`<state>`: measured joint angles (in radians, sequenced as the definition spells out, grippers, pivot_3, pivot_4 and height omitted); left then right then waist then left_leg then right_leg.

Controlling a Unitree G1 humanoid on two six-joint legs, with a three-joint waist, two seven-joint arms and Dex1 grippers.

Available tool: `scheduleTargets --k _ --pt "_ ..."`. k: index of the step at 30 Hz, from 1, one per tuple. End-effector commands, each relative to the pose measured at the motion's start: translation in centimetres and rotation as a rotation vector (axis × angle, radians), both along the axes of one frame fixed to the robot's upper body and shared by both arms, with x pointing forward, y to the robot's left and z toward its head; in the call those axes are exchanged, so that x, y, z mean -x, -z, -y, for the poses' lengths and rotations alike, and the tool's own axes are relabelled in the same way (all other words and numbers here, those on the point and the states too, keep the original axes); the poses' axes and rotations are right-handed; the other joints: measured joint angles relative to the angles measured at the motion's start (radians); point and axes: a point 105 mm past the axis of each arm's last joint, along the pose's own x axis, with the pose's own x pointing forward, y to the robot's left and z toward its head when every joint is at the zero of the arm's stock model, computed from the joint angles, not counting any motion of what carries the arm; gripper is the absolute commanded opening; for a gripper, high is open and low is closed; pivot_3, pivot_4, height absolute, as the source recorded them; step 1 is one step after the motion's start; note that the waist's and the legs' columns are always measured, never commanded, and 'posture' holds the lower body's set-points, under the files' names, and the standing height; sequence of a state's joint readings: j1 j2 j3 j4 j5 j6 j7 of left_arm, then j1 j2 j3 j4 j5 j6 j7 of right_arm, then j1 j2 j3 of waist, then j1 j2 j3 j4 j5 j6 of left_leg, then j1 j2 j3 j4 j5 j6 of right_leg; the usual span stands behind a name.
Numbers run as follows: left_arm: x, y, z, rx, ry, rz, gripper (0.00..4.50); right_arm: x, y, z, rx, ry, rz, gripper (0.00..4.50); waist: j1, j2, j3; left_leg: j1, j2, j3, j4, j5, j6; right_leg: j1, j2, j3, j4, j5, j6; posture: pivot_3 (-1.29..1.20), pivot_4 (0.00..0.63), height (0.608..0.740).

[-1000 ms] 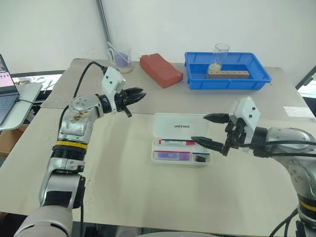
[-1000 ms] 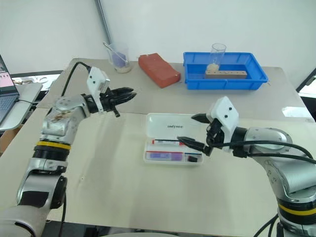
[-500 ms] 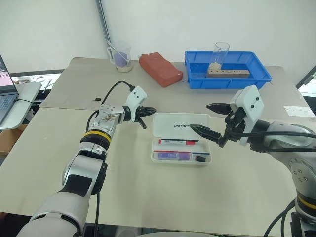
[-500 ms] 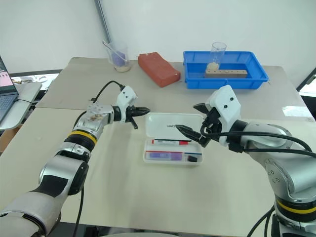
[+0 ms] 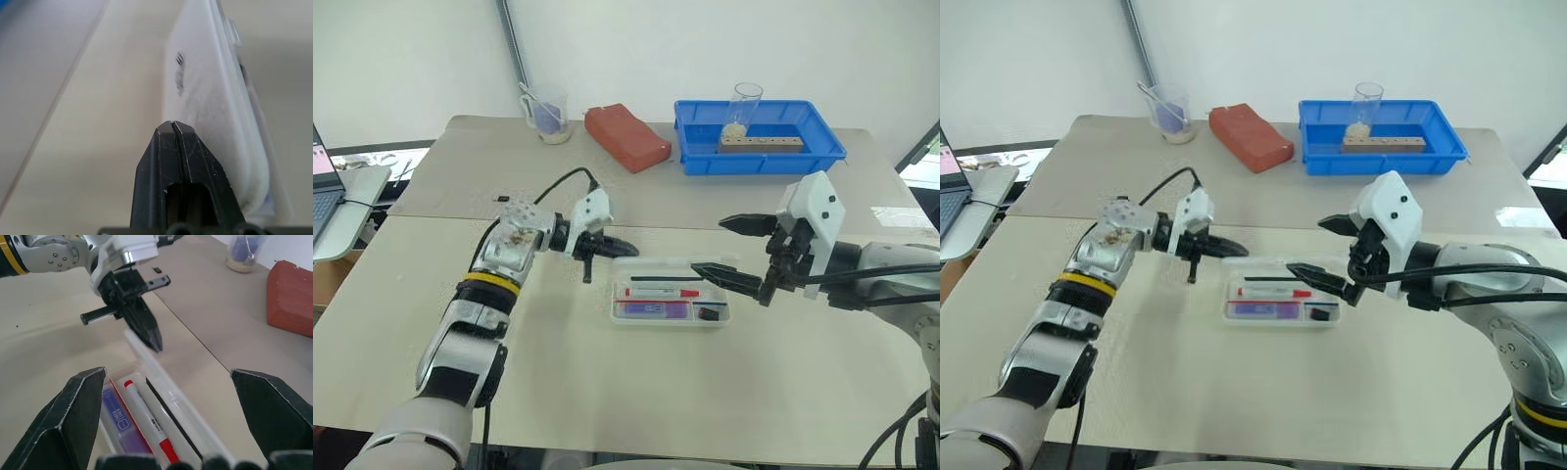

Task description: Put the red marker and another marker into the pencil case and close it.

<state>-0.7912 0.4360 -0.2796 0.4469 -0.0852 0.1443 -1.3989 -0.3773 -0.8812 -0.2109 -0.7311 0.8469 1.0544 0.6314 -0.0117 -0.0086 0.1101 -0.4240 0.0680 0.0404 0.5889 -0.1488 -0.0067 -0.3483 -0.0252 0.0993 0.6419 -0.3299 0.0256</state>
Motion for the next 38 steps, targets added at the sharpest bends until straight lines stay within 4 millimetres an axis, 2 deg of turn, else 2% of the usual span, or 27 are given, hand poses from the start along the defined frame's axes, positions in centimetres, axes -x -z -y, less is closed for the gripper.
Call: scheduleTargets --k 1,4,8,10,12,15,17,18,22,23,29,33,38 --pt "1.4 1.3 1.3 -0.088 0.085 0.124 0.05 0.1 0.8 -0.1 0.020 -0.005 -0.008 4.50 0.001 0.000 0.000 0.000 0.000 0.000 0.000 0.000 0.000 0.000 0.000 0.000 0.000 0.000 0.000 0.00 0.150 0.740" --pt "2.3 2.8 2.2 -0.122 0.108 0.149 0.05 0.1 2.5 0.0 0.024 0.010 -0.044 4.50 0.008 0.000 0.000 0.000 0.000 -0.001 0.001 0.000 0.000 0.001 0.000 0.000 0.000 0.000 -0.001 0.00 0.150 0.740" --pt "2.8 4.7 2.1 -0.200 0.127 0.168 0.05 -0.2 3.3 0.5 0.028 0.045 -0.051 4.50 0.007 0.000 -0.001 0.000 -0.001 -0.001 0.002 0.000 0.000 0.002 0.000 0.001 0.000 0.000 0.000 0.00 0.150 0.740" --pt "2.4 4.1 2.1 -0.177 0.109 0.183 0.05 -0.4 3.4 0.7 0.024 0.056 -0.050 4.50 0.007 0.000 -0.001 0.001 -0.001 -0.001 0.002 0.000 0.000 0.003 0.000 0.001 0.000 -0.001 0.000 0.00 0.150 0.740" --pt "1.6 2.4 1.9 -0.124 0.074 0.204 0.05 -0.5 3.5 1.0 0.021 0.061 -0.053 4.50 0.007 0.000 -0.001 0.002 -0.001 -0.001 0.002 0.000 0.000 0.003 0.000 0.000 0.000 -0.001 -0.001 0.00 0.150 0.740" --pt "0.3 -1.9 0.8 0.021 -0.033 0.218 0.88 -0.4 3.8 1.7 0.036 0.061 -0.065 4.50 0.002 0.000 -0.001 0.001 0.000 -0.001 0.002 0.000 0.000 0.002 0.000 0.000 0.000 -0.001 -0.001 0.00 0.150 0.740" --pt "-0.4 -4.2 -0.8 0.101 -0.146 0.212 1.82 -0.5 4.0 2.5 0.055 0.060 -0.073 4.50 -0.001 0.001 -0.002 -0.001 0.000 -0.001 0.002 0.000 0.000 0.000 0.001 0.000 0.001 -0.001 -0.001 0.00 0.150 0.740" --pt "-0.6 -4.7 -1.6 0.116 -0.185 0.210 2.29 -0.5 4.0 2.8 0.062 0.061 -0.073 4.50 -0.002 0.001 -0.001 -0.001 0.000 -0.001 0.002 0.000 0.000 0.000 0.001 0.000 0.001 -0.001 -0.001 0.00 0.150 0.740" --pt "0.5 -5.1 -7.1 0.102 -0.364 0.211 4.31 -1.4 4.8 5.1 0.092 0.091 -0.083 4.50 -0.010 0.003 -0.002 0.001 0.000 -0.001 0.000 0.000 0.000 0.001 0.001 0.001 0.000 -0.002 0.000 0.00 0.150 0.740" --pt "0.7 -5.1 -7.8 0.100 -0.391 0.211 4.46 -1.5 5.1 5.5 0.101 0.094 -0.084 4.50 -0.010 0.003 -0.002 0.002 0.000 -0.001 0.000 0.000 0.001 0.002 0.001 0.001 0.000 -0.002 0.000 0.00 0.150 0.740" --pt "1.9 -4.6 -11.7 0.090 -0.599 0.225 4.46 -3.3 5.0 8.1 0.082 0.192 -0.049 4.50 0.003 0.002 -0.002 0.004 0.001 -0.001 0.001 0.000 0.001 0.004 0.000 -0.001 0.001 -0.003 0.000 0.00 0.150 0.740" --pt "2.4 -4.3 -12.1 0.089 -0.666 0.236 4.46 -3.7 5.5 9.2 0.086 0.224 -0.049 4.50 0.009 0.002 -0.002 0.004 0.000 -0.001 0.001 0.000 0.000 0.005 -0.002 -0.001 0.000 -0.003 -0.001 0.00 0.150 0.740" --pt "2.2 -4.4 -12.0 0.111 -0.687 0.212 4.46 -3.9 5.8 8.9 0.066 0.229 -0.052 4.50 0.006 0.002 -0.002 0.005 0.000 -0.001 0.001 0.000 0.000 0.005 -0.001 -0.001 0.000 -0.003 -0.001 0.00 0.150 0.740"
